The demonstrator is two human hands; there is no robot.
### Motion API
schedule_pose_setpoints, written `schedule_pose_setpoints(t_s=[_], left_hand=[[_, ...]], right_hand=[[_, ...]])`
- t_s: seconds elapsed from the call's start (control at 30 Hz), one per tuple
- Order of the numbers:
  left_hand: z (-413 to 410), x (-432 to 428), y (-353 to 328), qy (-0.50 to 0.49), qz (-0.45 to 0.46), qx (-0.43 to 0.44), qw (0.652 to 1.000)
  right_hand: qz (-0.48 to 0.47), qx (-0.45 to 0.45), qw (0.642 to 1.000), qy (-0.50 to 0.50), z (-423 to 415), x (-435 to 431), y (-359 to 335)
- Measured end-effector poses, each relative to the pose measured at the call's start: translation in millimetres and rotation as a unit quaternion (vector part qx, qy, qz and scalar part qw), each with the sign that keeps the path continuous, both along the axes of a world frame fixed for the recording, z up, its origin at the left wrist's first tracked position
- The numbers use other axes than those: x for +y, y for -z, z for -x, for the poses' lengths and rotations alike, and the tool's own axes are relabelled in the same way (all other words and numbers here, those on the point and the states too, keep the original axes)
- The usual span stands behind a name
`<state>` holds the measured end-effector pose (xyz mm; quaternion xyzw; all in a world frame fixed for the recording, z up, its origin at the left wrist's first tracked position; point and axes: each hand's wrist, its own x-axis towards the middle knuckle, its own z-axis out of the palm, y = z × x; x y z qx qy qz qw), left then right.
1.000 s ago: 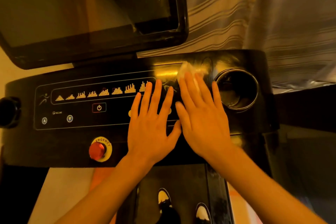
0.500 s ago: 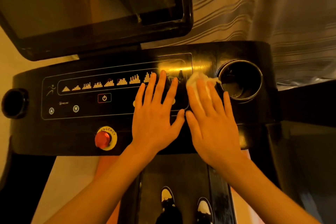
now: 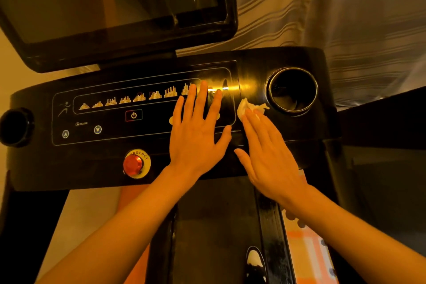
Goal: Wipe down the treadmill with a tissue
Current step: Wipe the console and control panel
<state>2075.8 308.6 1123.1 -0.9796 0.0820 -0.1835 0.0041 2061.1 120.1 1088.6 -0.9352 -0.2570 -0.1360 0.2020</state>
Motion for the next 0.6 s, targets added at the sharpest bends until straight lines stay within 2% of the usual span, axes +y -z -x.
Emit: schedule_pose_setpoints(t_s=[0.13, 0.27, 0.43, 0.6], left_hand=[[16.2, 7.9, -4.4, 0.038, 0.054, 0.013, 0.998], [77.8, 35.2, -6.0, 0.051, 0.089, -0.011, 0.995], [188.1, 96.6, 15.3, 0.02, 0.109, -0.019, 0.994], [289.1, 164.9, 55.2, -0.069, 0.07, 0.039, 0.994]], right_hand=[[-0.066, -0.069, 0.995, 0.012, 6.5, 3.8, -1.2], [-0.112, -0.12, 0.986, -0.025, 31.6, 27.0, -14.2], [-0.085, -0.112, 0.983, -0.115, 88.8, 87.6, -15.4], [-0.067, -0.087, 0.972, -0.21, 144.0, 173.9, 10.3]])
